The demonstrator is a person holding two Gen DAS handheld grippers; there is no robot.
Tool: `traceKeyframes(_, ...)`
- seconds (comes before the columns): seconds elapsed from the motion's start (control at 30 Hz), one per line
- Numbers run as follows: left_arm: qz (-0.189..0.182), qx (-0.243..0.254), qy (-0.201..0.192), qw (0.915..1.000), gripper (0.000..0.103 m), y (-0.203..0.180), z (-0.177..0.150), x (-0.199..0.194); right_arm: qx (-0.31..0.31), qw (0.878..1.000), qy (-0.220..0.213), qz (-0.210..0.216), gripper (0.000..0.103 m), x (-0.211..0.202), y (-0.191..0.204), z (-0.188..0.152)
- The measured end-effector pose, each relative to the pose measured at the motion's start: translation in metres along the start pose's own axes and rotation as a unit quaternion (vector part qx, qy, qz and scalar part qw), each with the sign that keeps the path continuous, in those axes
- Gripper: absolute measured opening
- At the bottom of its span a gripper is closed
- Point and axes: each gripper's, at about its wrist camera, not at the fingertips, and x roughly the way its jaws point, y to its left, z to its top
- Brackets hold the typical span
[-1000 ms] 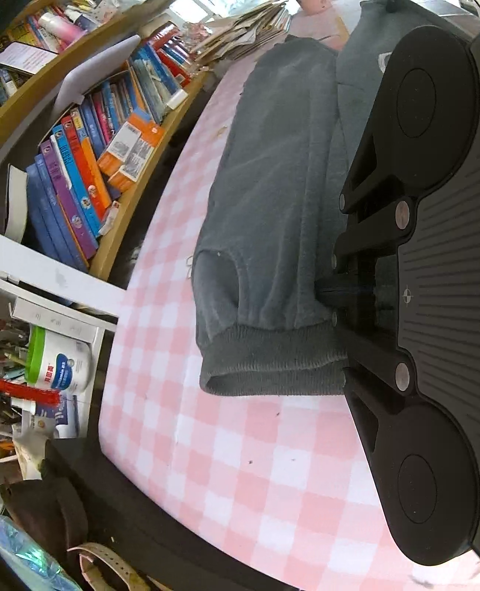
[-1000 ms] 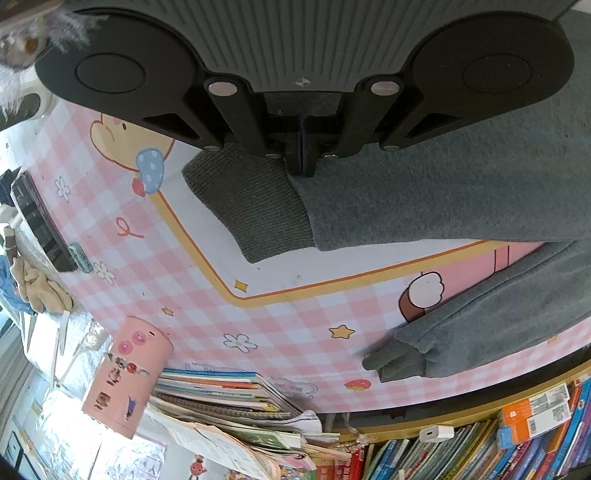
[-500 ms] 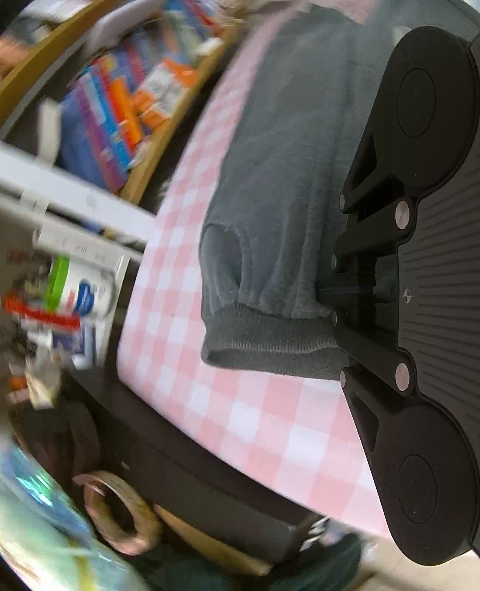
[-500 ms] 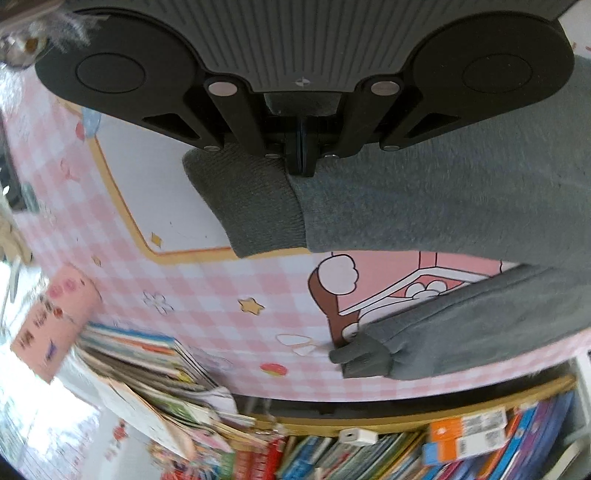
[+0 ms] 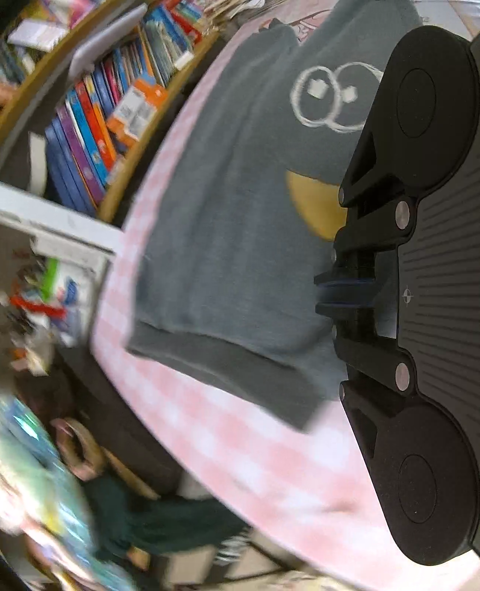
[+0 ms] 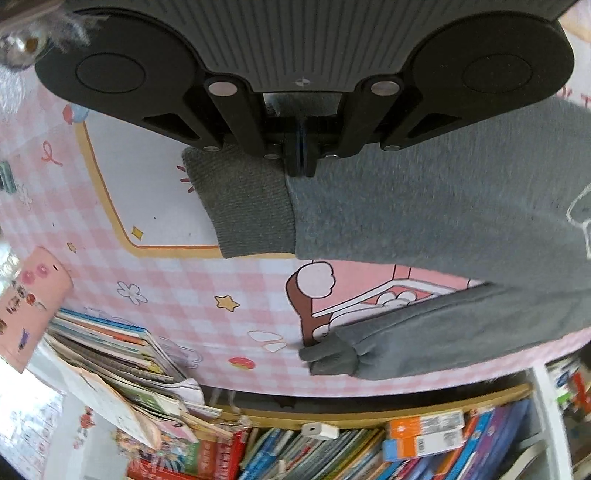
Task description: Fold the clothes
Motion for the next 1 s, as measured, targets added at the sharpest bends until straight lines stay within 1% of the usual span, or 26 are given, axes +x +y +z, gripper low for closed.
traceKeyframes(0.1,0.002,-0.030,-0.006,0.9995,0.010,0.008,-0.006,-0.005,-0.001,1.000,0.006,0.003,0.000,-0.005,-0.008,-0.006)
traceKeyframes(0.2,0.009,-0.038,-0.008,0.9992,0.010,0.011,-0.008,-0.008,-0.002,1.000,0.005,0.006,0.000,-0.009,-0.013,-0.012)
traceKeyframes(0.3,0.013,-0.045,-0.013,0.9988,0.010,0.012,-0.009,-0.014,-0.003,1.000,-0.003,0.017,0.002,-0.013,-0.015,-0.014)
traceKeyframes(0.33,0.014,-0.047,-0.017,0.9987,0.011,0.011,-0.009,-0.018,0.001,1.000,-0.006,0.023,0.005,-0.015,-0.016,-0.013)
traceKeyframes(0.4,0.016,-0.049,-0.031,0.9982,0.013,0.011,-0.010,-0.029,0.010,0.999,-0.023,0.032,0.020,-0.027,-0.018,-0.014)
traceKeyframes(0.43,0.020,-0.054,-0.039,0.9976,0.017,0.013,-0.011,-0.035,0.014,0.999,-0.036,0.027,0.044,-0.035,-0.018,-0.016)
traceKeyframes(0.47,0.027,-0.063,-0.047,0.9965,0.031,0.015,-0.013,-0.041,0.019,0.998,-0.049,0.022,0.057,-0.044,-0.018,-0.018)
traceKeyframes(0.5,0.039,-0.077,-0.056,0.9947,0.046,0.020,-0.016,-0.047,0.027,0.998,-0.059,0.018,0.058,-0.050,-0.021,-0.021)
traceKeyframes(0.57,0.057,-0.110,-0.067,0.9900,0.057,0.030,-0.020,-0.056,0.044,0.996,-0.077,0.010,0.059,-0.063,-0.026,-0.027)
traceKeyframes(0.67,0.060,-0.163,-0.064,0.9827,0.060,0.047,-0.027,-0.059,0.081,0.994,-0.073,0.001,0.062,-0.065,-0.037,-0.031)
traceKeyframes(0.77,0.064,-0.198,-0.056,0.9764,0.060,0.058,-0.032,-0.056,0.118,0.992,-0.046,0.000,0.061,-0.054,-0.047,-0.029)
traceKeyframes(0.83,0.063,-0.215,-0.053,0.9731,0.060,0.061,-0.033,-0.054,0.144,0.989,-0.029,0.007,0.060,-0.046,-0.052,-0.030)
traceKeyframes(0.9,0.055,-0.227,-0.052,0.9709,0.060,0.060,-0.034,-0.052,0.171,0.985,-0.015,0.018,0.055,-0.039,-0.056,-0.030)
traceKeyframes(0.93,0.051,-0.229,-0.052,0.9706,0.060,0.060,-0.034,-0.051,0.183,0.983,-0.009,0.022,0.050,-0.035,-0.056,-0.031)
traceKeyframes(0.97,0.048,-0.232,-0.051,0.9703,0.060,0.060,-0.033,-0.050,0.194,0.981,-0.003,0.026,0.039,-0.032,-0.057,-0.031)
traceKeyframes(1.0,0.045,-0.233,-0.051,0.9701,0.060,0.060,-0.033,-0.048,0.199,0.980,0.000,0.028,0.032,-0.029,-0.056,-0.032)
